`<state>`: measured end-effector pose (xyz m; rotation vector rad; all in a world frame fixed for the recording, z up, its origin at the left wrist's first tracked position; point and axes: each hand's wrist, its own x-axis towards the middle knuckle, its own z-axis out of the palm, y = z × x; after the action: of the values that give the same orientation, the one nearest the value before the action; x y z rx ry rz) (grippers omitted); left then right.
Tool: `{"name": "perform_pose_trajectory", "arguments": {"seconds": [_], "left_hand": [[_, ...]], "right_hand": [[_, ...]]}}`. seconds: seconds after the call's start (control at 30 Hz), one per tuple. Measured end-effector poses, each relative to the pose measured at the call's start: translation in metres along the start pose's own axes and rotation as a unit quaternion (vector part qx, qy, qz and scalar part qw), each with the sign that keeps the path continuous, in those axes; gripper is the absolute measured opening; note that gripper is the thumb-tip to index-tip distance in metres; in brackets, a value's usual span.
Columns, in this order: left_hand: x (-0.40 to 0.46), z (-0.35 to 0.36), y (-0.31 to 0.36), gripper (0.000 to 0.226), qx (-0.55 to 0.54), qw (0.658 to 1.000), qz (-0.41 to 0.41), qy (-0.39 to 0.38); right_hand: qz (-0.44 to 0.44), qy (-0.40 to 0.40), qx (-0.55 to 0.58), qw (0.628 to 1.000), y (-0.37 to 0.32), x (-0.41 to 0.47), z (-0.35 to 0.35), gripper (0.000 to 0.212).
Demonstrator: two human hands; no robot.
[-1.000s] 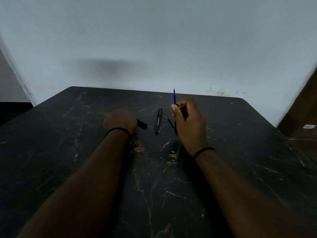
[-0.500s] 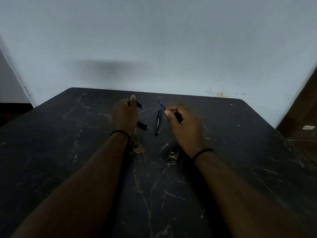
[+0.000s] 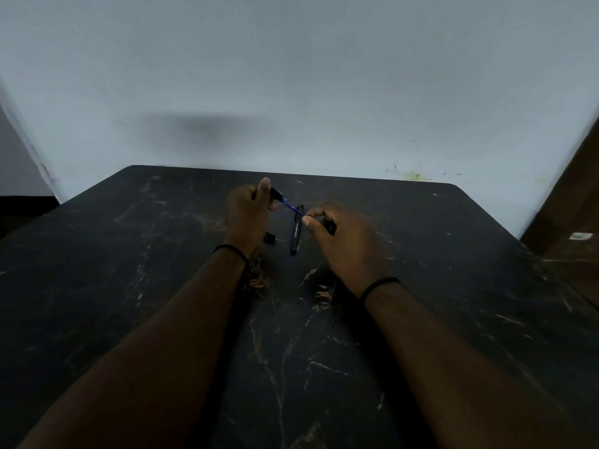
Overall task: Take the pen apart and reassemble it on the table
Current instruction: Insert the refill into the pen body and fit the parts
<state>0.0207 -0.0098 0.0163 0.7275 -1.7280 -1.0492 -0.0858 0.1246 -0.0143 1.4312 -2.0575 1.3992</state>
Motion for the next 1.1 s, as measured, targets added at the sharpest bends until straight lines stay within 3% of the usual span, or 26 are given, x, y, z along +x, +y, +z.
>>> {"name": "perform_pose_trajectory", "arguments": {"seconds": [0.3,0.43,0.63,0.77,1.1], "left_hand": [[-0.003,0.005,-0.002,0.042,0.031,0.998,0.043,-0.024],[-0.009,0.011,0.000,0.044,0.030,0.998,0.038,-0.030],[-0.014,0.018,0.002,0.038,-0.088,0.992,-0.015,-0.088],[-0.014,0.018,0.003,0.024,-0.165,0.980,-0.068,-0.084],[-0.015,0.017,-0.001,0.022,-0.189,0.969,-0.097,-0.125]], "right_hand": [[0.022,0.018,-0.010,1.000,0.000,0.000,0.002,0.010],[0.038,0.019,-0.015,0.999,0.000,0.000,-0.001,0.016],[0.047,0.017,0.011,0.999,-0.002,0.000,-0.004,0.021],[0.073,0.017,0.033,0.997,0.000,0.001,-0.002,0.029],[0.078,0.035,0.018,0.996,0.003,-0.001,0.000,0.010]]}}
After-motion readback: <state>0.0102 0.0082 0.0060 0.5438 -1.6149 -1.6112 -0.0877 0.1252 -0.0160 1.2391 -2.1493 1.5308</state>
